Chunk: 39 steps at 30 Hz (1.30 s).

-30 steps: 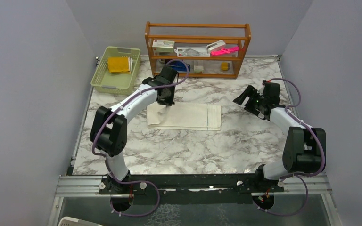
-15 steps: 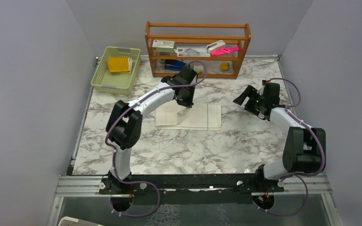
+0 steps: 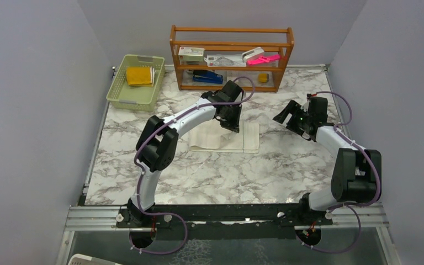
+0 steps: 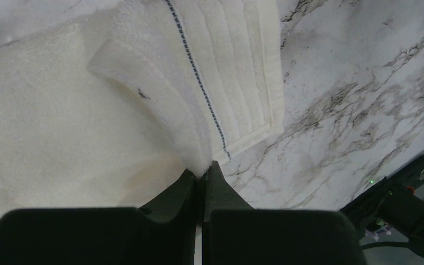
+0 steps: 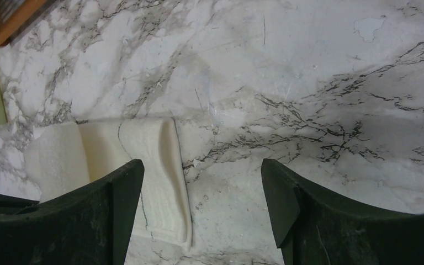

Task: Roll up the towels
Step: Fold the towel at the center of the board.

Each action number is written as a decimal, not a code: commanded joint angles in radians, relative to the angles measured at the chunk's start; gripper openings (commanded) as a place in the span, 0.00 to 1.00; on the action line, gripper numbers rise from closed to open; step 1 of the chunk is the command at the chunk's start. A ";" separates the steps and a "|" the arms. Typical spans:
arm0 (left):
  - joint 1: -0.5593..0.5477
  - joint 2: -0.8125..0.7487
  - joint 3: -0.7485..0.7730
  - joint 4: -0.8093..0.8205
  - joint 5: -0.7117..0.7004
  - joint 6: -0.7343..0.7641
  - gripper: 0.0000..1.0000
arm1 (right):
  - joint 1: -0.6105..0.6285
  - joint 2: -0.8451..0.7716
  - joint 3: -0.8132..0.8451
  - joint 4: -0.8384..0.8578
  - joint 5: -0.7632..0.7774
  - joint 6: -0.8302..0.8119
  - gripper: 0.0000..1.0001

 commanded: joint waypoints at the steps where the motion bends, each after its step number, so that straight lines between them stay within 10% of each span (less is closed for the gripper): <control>1: -0.019 0.039 0.059 0.014 0.094 -0.030 0.00 | 0.005 0.014 0.019 -0.008 0.011 -0.014 0.79; 39: -0.030 0.111 0.175 0.061 0.250 -0.299 0.00 | 0.005 0.036 -0.009 -0.003 0.006 -0.029 0.79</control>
